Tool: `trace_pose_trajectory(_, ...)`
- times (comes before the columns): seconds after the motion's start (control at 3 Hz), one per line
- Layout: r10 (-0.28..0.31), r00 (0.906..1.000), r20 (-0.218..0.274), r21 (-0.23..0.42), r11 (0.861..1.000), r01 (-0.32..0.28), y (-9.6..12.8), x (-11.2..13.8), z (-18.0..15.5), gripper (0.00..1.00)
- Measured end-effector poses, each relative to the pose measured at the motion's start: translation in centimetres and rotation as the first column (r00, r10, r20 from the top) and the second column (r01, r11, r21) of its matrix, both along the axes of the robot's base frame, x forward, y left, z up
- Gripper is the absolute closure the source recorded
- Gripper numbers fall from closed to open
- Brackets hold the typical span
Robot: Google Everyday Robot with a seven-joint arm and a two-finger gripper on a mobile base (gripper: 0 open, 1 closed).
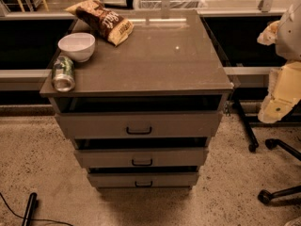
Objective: Open bottom drawer
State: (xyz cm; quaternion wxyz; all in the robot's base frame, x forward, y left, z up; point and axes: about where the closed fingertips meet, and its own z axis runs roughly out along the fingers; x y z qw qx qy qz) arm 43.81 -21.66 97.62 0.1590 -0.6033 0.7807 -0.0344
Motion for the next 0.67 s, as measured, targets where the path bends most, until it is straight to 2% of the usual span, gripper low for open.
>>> trace_pose_trajectory(0.33, 0.000, 1.0000, 0.000, 0.000, 1.000, 0.000, 0.0, 0.0, 0.0, 0.00)
trace_pose_trajectory(0.67, 0.011, 0.9998, 0.020, 0.091, 0.996, -0.012, 0.6, 0.4, -1.5, 0.00)
